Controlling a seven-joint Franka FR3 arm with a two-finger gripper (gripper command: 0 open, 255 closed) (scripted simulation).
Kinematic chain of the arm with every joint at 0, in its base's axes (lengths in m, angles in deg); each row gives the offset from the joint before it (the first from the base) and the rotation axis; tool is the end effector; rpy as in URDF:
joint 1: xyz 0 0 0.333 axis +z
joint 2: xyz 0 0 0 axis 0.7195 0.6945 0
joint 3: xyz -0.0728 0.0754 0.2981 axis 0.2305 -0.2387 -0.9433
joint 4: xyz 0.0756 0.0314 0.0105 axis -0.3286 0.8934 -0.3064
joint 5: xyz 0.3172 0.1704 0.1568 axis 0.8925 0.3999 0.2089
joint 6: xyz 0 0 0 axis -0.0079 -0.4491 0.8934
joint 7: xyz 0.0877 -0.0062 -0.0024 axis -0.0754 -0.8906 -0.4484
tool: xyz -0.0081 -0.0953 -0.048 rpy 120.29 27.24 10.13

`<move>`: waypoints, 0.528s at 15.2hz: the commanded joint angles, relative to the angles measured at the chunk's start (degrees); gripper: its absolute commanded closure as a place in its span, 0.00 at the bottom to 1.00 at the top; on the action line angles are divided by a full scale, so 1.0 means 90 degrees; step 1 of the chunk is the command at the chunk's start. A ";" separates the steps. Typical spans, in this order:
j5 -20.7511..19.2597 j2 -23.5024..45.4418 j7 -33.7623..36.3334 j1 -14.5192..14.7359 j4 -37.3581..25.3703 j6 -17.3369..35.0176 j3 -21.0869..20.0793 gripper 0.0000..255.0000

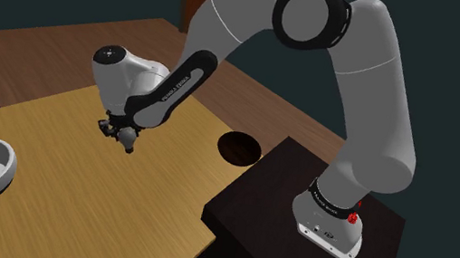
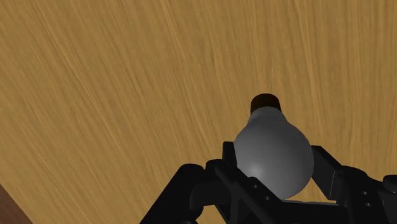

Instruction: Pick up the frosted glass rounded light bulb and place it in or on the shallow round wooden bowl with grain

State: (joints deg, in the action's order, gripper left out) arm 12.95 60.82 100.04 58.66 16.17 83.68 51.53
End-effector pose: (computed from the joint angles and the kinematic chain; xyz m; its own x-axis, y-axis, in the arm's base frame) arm 0.5859 0.3058 0.1684 0.9290 -0.3155 0.1936 -0.3310 -0.9421 0.0534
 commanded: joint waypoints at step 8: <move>0.0291 -0.0577 -0.0272 -0.0179 0.0141 -0.0418 -0.0241 1.00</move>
State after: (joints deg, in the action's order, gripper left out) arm 15.30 56.07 97.80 57.14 17.43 80.34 49.57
